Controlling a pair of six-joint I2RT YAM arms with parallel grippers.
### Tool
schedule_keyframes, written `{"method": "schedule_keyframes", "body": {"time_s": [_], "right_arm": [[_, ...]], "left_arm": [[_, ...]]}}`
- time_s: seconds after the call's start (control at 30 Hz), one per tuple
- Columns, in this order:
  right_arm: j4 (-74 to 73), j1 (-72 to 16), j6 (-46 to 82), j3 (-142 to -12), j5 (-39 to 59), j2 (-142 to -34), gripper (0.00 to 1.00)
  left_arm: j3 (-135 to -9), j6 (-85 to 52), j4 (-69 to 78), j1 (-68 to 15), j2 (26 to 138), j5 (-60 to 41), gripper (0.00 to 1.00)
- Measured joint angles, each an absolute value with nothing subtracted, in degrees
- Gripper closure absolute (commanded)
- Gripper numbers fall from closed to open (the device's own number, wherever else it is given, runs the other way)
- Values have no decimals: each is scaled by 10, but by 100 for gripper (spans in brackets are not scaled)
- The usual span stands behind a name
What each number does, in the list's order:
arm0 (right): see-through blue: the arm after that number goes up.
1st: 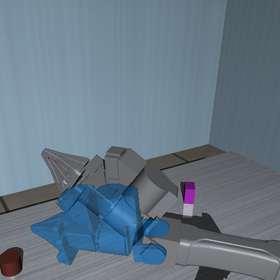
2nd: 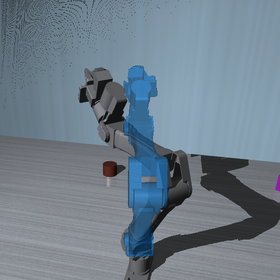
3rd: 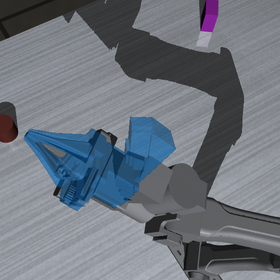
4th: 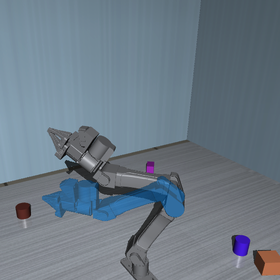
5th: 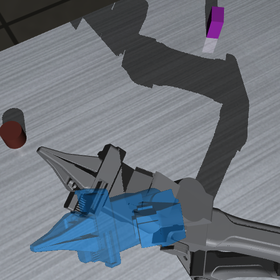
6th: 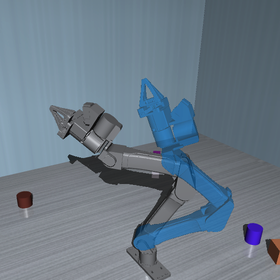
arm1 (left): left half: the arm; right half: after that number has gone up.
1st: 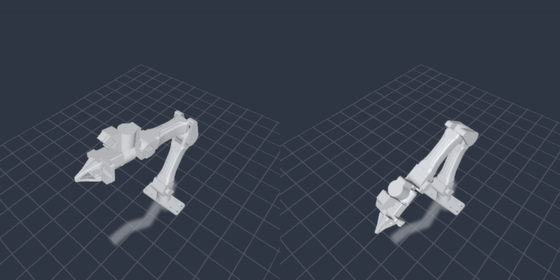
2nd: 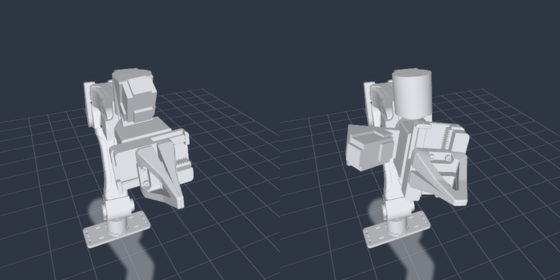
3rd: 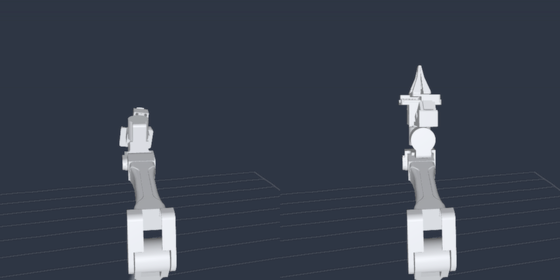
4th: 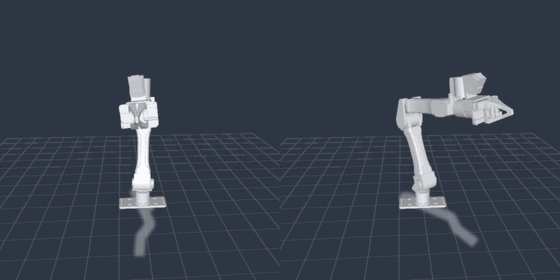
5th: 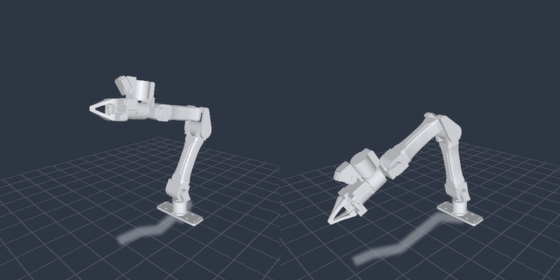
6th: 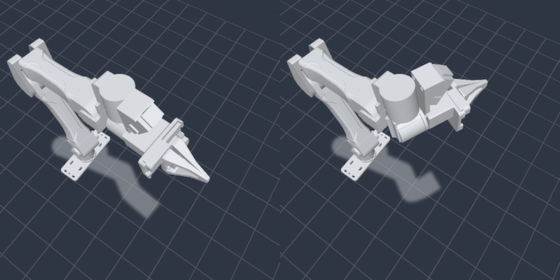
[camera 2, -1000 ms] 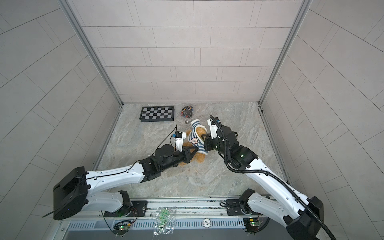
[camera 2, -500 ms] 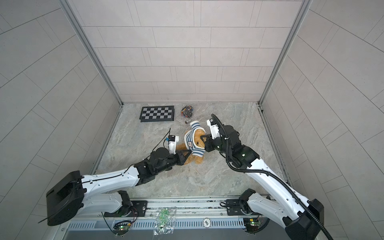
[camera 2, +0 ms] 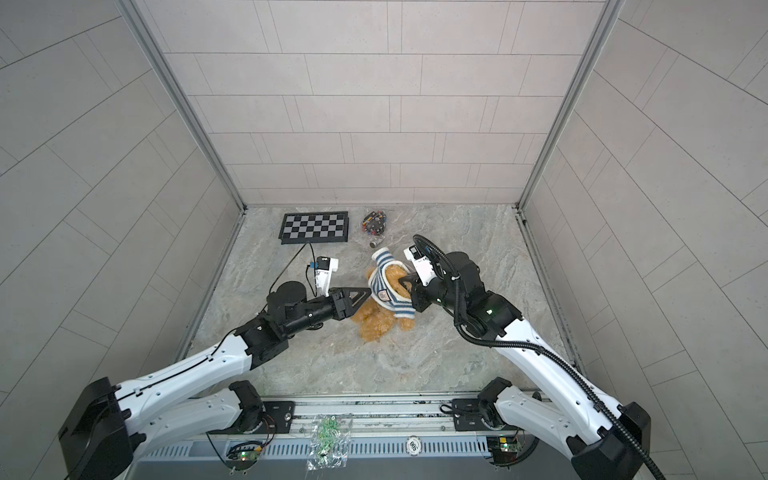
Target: Dress the teddy bear
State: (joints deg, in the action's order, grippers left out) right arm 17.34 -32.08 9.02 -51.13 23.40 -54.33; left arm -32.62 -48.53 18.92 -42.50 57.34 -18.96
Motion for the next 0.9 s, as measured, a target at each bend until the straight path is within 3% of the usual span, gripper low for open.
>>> {"method": "schedule_keyframes", "body": {"time_s": [0.43,0.5,0.6,0.7,0.9], "right_arm": [[162,-321,11,-511,278,-519,100],[164,-321,0,-511,279,-519,100],[171,-321,-14,-511,278,-519,100],[179,-321,-27,-511,277,-519,100],[191,-321,-46,-511,281,-520,100]], "left_arm": [[-335,-502,245,-386,635,-283,59],[-334,-517,280,-386,652,-295,65],[-332,-539,327,-386,673,-305,86],[-326,-559,365,-386,686,-309,99],[-307,-584,382,-353,695,-304,100]]}}
